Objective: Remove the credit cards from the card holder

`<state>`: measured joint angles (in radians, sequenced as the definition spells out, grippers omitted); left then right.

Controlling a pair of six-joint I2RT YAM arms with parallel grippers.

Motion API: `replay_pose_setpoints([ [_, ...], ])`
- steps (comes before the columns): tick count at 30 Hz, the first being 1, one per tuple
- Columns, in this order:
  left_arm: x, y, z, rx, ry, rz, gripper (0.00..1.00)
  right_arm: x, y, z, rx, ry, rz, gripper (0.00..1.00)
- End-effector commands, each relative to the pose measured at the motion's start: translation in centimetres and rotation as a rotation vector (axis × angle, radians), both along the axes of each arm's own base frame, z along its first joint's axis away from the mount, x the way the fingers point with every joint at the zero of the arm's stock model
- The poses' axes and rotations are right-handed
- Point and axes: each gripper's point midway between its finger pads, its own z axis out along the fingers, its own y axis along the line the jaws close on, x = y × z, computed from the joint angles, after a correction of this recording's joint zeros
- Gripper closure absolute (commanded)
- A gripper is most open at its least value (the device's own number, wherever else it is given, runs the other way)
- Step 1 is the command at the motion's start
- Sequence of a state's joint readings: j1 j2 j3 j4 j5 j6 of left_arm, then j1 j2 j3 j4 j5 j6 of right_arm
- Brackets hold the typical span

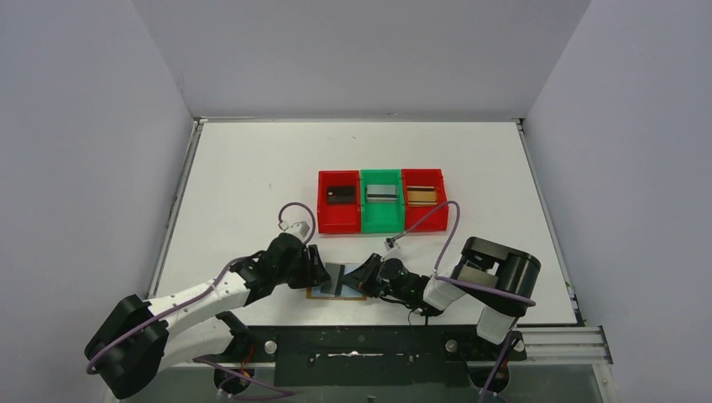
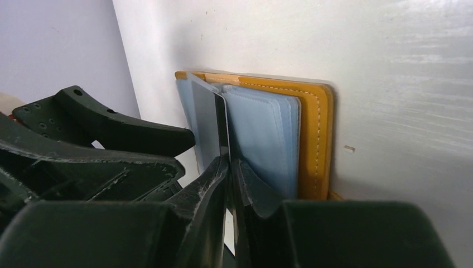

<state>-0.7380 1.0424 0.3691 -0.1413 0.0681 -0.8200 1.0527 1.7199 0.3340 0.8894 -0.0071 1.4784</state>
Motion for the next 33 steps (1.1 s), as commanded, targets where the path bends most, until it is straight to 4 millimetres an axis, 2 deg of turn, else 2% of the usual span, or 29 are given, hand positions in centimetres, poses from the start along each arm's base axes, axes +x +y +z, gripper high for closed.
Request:
replay_pose_setpoints([
  [1,1.5,0.1,0.2,0.046,-0.039,0.026,0.51,0.7,-0.5,-0.1,-0.032,-0.016,-0.030,0.89],
  [6,1.4,1.3,-0.5,0.110,-0.030,0.074,0.48,0.8,-0.6,-0.5,-0.059,-0.012,-0.032,0.88],
  [11,1.4,1.7,-0.2,0.109,-0.042,0.098,0.46,0.8,-0.3,-0.7,-0.078,-0.011,-0.023,0.87],
  [13,1.1,1.2,-0.4,0.083,-0.033,0.077,0.46,0.9,-0.2,-0.6,-0.076,-0.014,-0.021,0.87],
  [18,-0.1,-1.5,-0.4,-0.063,-0.003,-0.018,0.60,0.9,0.1,-0.5,-0.072,-0.019,-0.008,0.86],
  [24,-0.4,-1.1,-0.8,-0.060,0.005,-0.002,0.70,0.7,0.3,0.0,-0.041,-0.033,0.004,0.83],
  [33,-0.3,-1.6,0.7,-0.126,-0.031,-0.005,0.84,0.6,0.9,-0.4,-0.044,-0.025,0.026,0.80],
])
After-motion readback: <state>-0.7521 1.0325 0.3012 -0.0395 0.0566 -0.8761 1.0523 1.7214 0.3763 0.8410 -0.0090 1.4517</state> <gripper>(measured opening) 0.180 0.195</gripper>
